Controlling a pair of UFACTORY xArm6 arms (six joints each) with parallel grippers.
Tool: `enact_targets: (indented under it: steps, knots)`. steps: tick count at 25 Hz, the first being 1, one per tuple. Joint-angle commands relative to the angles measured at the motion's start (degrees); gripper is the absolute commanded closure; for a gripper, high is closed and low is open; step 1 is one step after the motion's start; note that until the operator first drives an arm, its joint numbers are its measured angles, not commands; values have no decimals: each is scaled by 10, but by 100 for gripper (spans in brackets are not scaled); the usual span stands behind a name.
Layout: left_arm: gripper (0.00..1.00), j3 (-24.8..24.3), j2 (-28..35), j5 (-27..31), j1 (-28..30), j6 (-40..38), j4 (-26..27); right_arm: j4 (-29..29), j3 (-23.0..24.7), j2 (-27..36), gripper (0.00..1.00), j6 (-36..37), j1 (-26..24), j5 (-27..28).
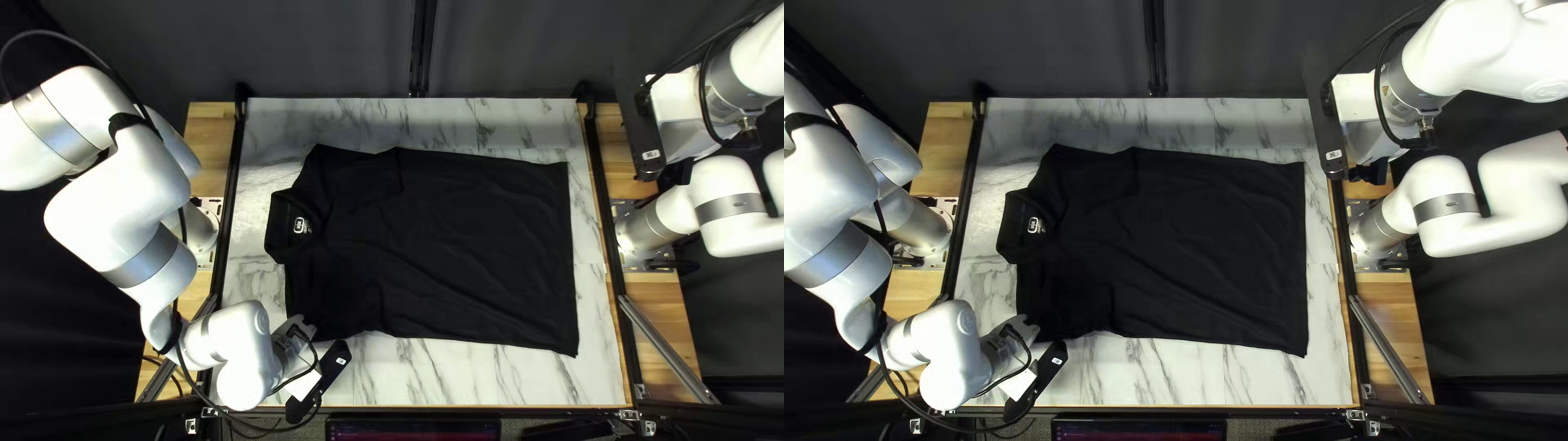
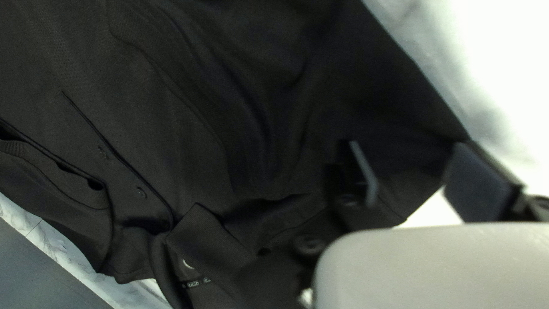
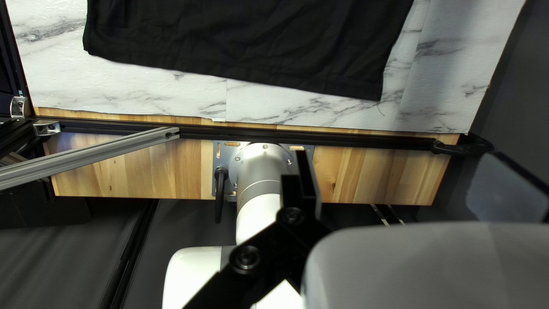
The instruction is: Fold t-shirt
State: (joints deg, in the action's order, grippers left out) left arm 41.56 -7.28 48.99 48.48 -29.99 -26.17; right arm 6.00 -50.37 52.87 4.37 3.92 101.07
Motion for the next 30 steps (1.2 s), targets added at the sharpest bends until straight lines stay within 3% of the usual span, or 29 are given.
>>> enact_targets:
  steps: [1, 14, 18, 23, 24, 25, 26, 27, 28, 30]
  knots:
    - [100, 1, 1, 1, -1, 2, 1, 0, 0, 0, 0, 0, 0, 0]
    - [100, 5, 47, 59, -12, 42, 3, 0, 0, 0, 0, 0, 0, 0]
    - [100, 6, 66, 76, -33, 70, -13, 0, 0, 0, 0, 0, 0, 0]
    - [100, -19, 86, 51, -87, 108, -51, 0, 0, 0, 0, 0, 0, 0]
    - [96, -29, 87, 37, -103, 115, -62, 0, 0, 0, 0, 0, 0, 0]
    - [66, -36, 86, 27, -115, 119, -67, 0, 0, 0, 0, 0, 0, 0]
    - [29, -42, 83, 17, -123, 120, -70, 0, 0, 0, 0, 0, 0, 0]
    - [12, -49, 77, 2, -135, 121, -73, 0, 0, 0, 0, 0, 0, 0]
    - [1, -53, 76, -4, -137, 121, -72, 0, 0, 0, 0, 0, 0, 0]
    - [0, -60, 76, -11, -136, 115, -67, 0, 0, 0, 0, 0, 0, 0]
